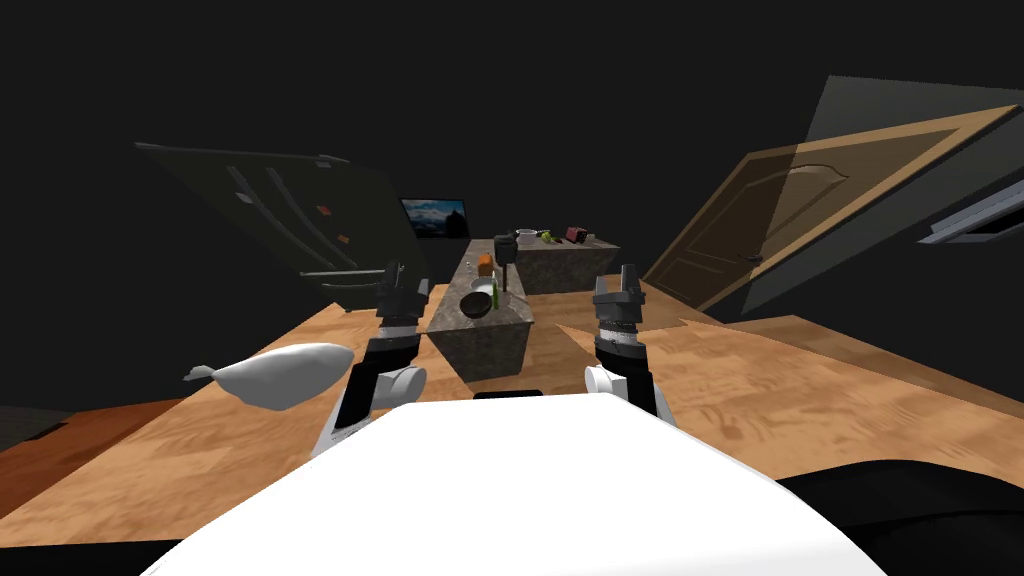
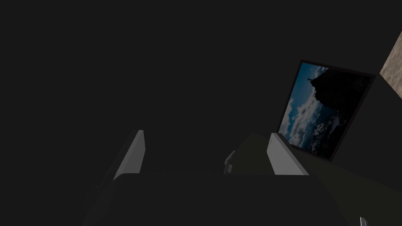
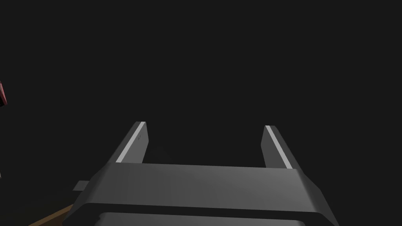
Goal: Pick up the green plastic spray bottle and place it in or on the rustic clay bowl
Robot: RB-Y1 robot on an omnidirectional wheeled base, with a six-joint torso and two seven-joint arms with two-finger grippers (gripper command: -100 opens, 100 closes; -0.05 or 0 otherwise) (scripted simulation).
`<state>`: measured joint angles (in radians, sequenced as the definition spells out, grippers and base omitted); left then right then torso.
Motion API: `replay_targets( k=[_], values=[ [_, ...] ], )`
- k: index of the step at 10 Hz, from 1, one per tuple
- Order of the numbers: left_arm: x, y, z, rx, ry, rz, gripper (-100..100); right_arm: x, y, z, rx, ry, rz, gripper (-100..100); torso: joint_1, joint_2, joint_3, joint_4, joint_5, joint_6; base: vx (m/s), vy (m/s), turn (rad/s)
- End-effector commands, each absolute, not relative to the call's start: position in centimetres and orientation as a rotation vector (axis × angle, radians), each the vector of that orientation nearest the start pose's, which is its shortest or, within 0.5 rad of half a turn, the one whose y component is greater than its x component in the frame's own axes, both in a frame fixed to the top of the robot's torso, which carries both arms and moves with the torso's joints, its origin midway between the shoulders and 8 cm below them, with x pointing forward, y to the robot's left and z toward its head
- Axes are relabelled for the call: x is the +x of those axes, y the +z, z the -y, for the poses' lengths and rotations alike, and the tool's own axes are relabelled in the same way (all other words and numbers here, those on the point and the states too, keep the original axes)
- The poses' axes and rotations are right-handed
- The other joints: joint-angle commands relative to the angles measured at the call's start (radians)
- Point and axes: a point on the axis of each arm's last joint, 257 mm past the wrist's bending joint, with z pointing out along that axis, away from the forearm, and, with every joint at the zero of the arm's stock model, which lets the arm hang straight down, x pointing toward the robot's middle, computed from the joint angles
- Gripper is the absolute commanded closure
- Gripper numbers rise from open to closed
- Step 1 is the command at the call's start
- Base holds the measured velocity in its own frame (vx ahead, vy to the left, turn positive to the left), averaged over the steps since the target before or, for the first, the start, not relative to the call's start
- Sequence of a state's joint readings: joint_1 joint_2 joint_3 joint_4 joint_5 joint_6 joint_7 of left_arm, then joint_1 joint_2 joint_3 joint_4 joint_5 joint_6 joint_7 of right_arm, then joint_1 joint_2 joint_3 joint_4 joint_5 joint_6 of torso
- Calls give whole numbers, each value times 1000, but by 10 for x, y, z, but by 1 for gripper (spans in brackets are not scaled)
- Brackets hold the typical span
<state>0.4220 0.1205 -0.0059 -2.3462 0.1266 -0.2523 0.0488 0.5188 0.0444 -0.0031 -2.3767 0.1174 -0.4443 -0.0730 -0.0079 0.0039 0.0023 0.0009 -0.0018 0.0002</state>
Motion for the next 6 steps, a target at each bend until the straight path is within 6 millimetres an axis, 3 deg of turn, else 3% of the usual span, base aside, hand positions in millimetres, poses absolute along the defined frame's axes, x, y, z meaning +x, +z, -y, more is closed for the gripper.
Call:
replay_targets(
  k=[1,6],
  values=[
    [390,28,-272,-778,-1453,-743,-100,333,50,272,627,1283,-607,0,0,0,0,0,0,0,-62,-147,0],
    [438,23,-299,-905,-1504,-764,-100,333,50,272,627,1283,-607,0,-5,2,1,0,-1,0,-89,-182,10]
  ],
)
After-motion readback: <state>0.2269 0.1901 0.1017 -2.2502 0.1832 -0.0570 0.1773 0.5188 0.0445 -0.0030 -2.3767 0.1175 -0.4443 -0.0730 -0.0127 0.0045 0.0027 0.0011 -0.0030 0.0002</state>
